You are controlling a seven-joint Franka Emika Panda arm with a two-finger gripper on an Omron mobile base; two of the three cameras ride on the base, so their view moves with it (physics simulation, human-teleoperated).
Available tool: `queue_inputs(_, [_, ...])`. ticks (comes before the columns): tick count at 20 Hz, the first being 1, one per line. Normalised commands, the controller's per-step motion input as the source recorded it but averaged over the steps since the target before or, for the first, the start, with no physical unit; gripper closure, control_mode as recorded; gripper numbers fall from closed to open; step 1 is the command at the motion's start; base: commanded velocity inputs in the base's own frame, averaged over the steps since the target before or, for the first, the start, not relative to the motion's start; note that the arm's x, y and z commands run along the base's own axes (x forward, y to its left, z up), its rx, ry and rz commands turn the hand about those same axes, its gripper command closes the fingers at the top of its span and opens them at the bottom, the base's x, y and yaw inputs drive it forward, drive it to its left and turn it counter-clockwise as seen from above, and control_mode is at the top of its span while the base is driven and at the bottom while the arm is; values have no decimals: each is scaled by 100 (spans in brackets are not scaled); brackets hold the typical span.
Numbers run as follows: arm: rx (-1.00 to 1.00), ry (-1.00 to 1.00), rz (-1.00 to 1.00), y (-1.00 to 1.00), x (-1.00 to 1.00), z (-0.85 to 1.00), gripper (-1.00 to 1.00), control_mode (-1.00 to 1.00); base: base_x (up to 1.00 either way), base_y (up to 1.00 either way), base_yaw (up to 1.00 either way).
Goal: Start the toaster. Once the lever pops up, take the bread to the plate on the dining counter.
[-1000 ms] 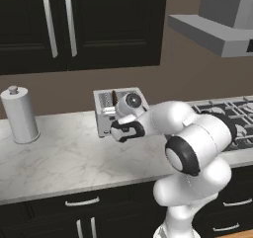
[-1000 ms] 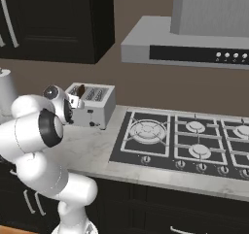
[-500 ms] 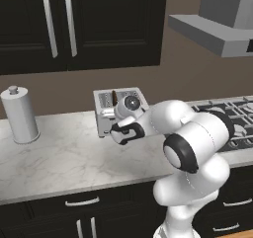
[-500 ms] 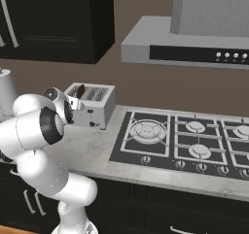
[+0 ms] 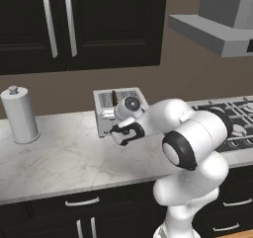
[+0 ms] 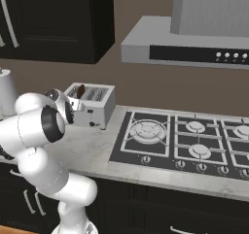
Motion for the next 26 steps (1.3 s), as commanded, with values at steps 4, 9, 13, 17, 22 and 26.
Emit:
queue_inputs(4, [0,0,0,-4,11,0,-100,-100,0,0,0])
queue_inputs(9, [0,0,0,-14,3,0,-100,-100,0,0,0])
queue_inputs(13, [0,0,0,-9,0,0,-100,-100,0,0,0])
queue_inputs(17, [0,0,0,0,1,0,-100,-100,0,0,0])
queue_inputs(22, [0,0,0,0,6,0,-100,-100,0,0,0])
queue_inputs(26, [0,0,-1,-4,1,-1,-100,-100,0,0,0])
